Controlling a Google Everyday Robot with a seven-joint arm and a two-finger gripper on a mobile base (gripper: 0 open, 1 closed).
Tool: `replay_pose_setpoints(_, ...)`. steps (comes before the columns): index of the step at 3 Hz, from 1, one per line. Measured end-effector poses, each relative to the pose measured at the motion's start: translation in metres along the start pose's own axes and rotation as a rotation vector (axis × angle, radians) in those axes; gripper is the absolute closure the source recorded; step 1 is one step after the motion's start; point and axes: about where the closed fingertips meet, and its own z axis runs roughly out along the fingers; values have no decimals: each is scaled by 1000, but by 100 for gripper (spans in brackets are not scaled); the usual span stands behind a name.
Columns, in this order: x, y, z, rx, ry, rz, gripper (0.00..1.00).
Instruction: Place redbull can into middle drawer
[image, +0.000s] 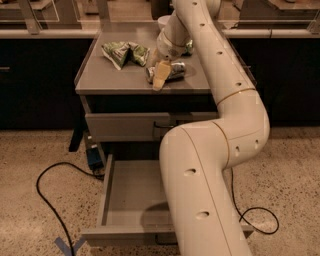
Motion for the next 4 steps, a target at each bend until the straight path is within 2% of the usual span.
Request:
replay_pose_setpoints(1,-1,3,-1,4,-6,-2,89)
replay_pose_setpoints(2,-12,2,-22,84,-94,-75,100)
replay_pose_setpoints(3,-27,10,-61,210,-199,-150,100)
replay_pose_setpoints(4,-44,24,-43,202,-251,-159,100)
